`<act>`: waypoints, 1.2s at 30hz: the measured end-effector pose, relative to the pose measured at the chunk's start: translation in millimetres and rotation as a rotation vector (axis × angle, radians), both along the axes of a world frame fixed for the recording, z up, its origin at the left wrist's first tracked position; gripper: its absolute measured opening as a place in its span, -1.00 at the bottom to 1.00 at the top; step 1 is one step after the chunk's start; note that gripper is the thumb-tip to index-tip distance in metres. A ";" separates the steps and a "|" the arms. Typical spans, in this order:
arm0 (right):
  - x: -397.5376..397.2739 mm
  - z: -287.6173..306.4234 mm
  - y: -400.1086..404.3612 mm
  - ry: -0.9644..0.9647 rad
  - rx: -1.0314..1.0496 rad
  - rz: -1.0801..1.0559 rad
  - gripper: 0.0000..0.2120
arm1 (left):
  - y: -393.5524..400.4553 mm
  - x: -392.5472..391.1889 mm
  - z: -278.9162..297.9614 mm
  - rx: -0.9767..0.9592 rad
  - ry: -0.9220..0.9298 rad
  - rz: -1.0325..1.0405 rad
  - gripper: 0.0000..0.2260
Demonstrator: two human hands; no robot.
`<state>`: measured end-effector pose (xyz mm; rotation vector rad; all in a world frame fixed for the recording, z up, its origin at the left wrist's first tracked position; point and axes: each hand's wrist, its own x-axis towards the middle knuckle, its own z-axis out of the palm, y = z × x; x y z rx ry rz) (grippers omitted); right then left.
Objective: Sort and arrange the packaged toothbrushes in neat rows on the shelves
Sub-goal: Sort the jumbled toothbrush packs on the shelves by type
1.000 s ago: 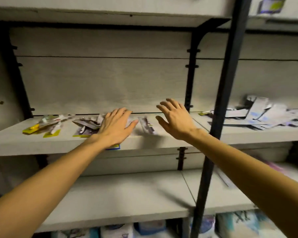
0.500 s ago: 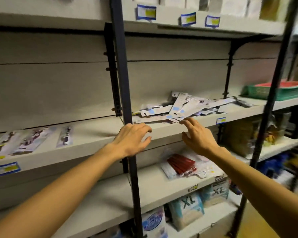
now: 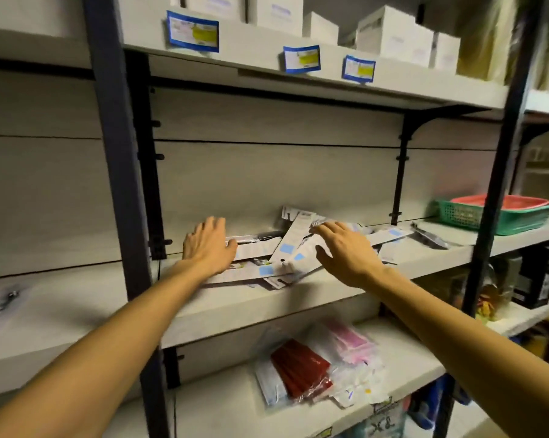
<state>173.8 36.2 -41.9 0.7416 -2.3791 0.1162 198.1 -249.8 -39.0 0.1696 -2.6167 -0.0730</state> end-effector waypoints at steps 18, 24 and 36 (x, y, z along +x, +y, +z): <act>-207.3 9.1 -109.9 -0.161 0.164 0.303 -0.55 | -71.4 -122.2 -33.6 0.471 -0.149 0.123 -0.50; -243.9 -2.7 -120.8 -0.206 0.260 0.415 -0.71 | -84.7 -126.9 -41.4 0.701 -0.167 0.111 -0.47; -262.7 0.3 -123.6 -0.426 0.056 0.469 -0.57 | -86.5 -127.9 -31.6 0.804 -0.259 0.081 -0.83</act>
